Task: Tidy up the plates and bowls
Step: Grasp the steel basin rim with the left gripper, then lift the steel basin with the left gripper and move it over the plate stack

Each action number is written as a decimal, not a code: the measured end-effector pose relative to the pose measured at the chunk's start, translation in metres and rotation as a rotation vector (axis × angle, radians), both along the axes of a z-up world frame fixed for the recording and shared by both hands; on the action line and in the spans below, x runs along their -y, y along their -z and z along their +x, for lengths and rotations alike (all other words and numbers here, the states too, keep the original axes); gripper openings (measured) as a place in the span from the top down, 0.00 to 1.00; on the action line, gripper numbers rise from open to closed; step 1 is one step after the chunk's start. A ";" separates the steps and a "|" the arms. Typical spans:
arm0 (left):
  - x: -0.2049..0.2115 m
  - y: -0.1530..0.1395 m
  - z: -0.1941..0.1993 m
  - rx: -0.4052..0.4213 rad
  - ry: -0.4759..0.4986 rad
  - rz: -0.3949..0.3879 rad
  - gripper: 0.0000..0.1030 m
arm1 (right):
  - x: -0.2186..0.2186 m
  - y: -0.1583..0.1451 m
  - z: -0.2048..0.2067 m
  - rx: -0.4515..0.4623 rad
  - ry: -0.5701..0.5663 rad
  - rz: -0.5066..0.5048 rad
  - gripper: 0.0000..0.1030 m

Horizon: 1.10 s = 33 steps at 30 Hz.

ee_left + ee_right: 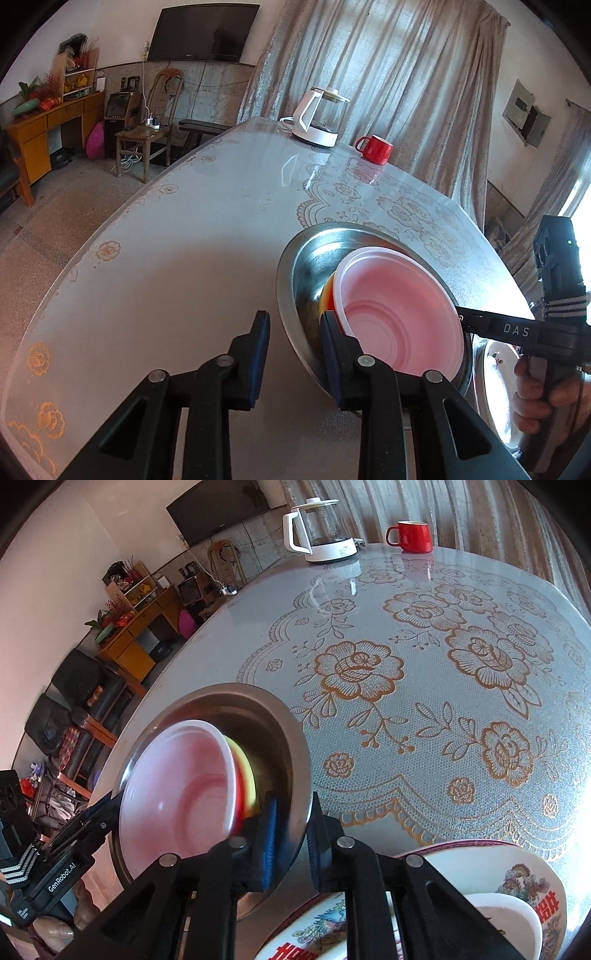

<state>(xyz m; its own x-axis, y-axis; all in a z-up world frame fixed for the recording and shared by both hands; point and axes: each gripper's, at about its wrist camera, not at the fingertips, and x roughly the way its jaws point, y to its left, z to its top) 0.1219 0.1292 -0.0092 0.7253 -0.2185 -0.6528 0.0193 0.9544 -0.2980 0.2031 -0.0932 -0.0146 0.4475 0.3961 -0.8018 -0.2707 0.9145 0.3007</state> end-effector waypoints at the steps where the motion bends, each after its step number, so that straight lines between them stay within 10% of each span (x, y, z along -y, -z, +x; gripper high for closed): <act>1: 0.002 -0.001 0.000 0.004 0.003 0.011 0.79 | 0.000 0.001 0.000 -0.001 0.000 0.001 0.87; 19: 0.001 0.004 0.015 0.009 -0.023 0.063 0.72 | -0.002 0.005 0.002 -0.010 0.011 0.008 0.86; 33: -0.008 0.006 -0.003 0.030 -0.011 -0.093 0.83 | 0.001 0.005 -0.003 -0.013 0.024 0.025 0.86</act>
<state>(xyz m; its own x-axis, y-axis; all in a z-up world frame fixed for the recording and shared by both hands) 0.1192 0.1370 -0.0149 0.7468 -0.2691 -0.6082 0.0187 0.9226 -0.3852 0.2003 -0.0942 -0.0191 0.4468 0.4052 -0.7976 -0.2444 0.9129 0.3269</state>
